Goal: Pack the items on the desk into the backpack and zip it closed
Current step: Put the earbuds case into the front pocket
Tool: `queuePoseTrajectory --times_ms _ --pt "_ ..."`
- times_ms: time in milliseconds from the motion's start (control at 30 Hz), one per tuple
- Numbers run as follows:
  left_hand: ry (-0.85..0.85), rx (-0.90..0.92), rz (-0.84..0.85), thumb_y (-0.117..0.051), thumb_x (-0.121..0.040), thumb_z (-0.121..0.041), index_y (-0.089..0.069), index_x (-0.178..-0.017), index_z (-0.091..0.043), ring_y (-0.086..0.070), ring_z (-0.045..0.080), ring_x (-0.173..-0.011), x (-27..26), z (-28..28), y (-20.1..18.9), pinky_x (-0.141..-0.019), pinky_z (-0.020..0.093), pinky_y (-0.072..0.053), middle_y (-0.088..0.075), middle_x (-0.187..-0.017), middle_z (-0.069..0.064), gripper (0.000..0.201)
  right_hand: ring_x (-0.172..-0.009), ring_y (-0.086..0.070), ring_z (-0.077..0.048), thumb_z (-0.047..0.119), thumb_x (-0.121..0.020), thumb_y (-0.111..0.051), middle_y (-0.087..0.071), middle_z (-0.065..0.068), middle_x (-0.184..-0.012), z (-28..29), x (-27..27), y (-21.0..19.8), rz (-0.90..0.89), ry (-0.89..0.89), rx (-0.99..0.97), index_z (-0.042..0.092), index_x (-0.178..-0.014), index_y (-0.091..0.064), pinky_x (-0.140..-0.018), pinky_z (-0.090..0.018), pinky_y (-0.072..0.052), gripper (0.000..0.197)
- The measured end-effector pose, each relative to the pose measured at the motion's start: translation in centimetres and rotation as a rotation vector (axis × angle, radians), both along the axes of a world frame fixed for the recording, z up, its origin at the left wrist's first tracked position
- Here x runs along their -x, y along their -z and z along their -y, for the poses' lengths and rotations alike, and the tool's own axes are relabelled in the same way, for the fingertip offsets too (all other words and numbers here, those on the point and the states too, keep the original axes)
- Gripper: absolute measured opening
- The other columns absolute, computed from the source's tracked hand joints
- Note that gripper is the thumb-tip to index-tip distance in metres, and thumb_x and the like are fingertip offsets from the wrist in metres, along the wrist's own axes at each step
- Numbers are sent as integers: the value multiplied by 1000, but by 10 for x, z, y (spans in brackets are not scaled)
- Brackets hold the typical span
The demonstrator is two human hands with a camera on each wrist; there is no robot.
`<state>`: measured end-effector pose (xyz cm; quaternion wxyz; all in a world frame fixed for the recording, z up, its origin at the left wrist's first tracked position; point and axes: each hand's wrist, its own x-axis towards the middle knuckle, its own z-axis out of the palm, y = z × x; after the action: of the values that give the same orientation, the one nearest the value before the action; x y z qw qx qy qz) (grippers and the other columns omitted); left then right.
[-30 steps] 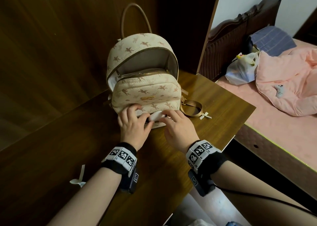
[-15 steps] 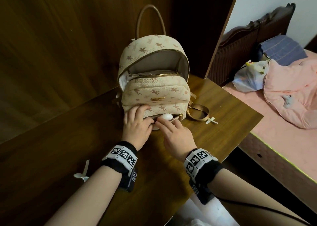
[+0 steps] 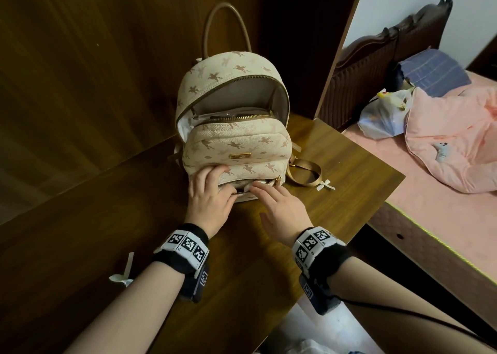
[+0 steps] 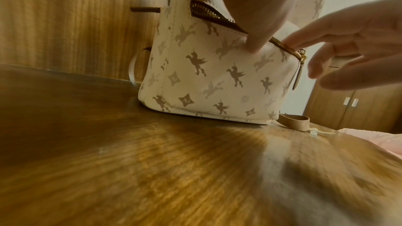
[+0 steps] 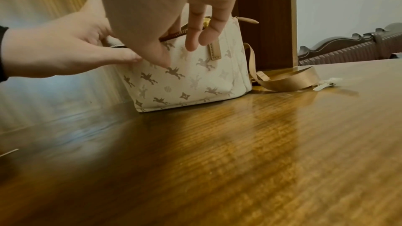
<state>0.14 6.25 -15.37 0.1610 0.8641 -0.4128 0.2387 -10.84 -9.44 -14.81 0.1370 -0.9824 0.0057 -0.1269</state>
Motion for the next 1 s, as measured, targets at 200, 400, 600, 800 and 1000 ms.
queuePoseTrajectory --times_ms 200,400,600,800,1000 --pt "9 -14 13 -72 -77 -29 -68 -77 -20 -38 27 -117 -1 -2 0 -100 45 -29 -44 -126 1 10 -88 -63 -23 13 -79 -62 -49 2 -130 -4 -10 -13 -198 122 10 22 -135 -39 -58 -27 -42 62" --pt "11 6 15 -72 -77 -28 -68 -77 -20 -38 27 -118 -1 -2 1 -100 45 -30 -46 -126 2 9 -84 -62 -24 14 -82 -57 -50 3 -128 -4 -10 -17 -235 130 -56 21 -132 -41 -59 -28 -42 53" --pt "59 -5 34 -67 -82 -26 -68 -81 -25 -39 28 -118 0 -7 5 -102 44 -28 -47 -128 3 2 -74 -59 -21 12 -78 -57 -51 8 -126 -4 -12 -13 -293 134 -126 26 -123 -42 -57 -26 -35 50" --pt "97 -40 67 -71 -78 -25 -69 -83 -24 -39 26 -118 -10 -12 3 -105 40 -26 -42 -130 2 5 -80 -60 -25 14 -84 -50 -52 6 -127 4 -16 -28 -341 138 -16 22 -124 -41 -59 -28 -34 41" --pt "76 -45 63 -71 -77 -24 -67 -82 -20 -39 26 -119 -8 -11 4 -107 39 -25 -41 -131 3 7 -86 -61 -26 14 -85 -51 -50 2 -128 10 -17 -28 -375 99 46 19 -127 -39 -59 -28 -36 44"
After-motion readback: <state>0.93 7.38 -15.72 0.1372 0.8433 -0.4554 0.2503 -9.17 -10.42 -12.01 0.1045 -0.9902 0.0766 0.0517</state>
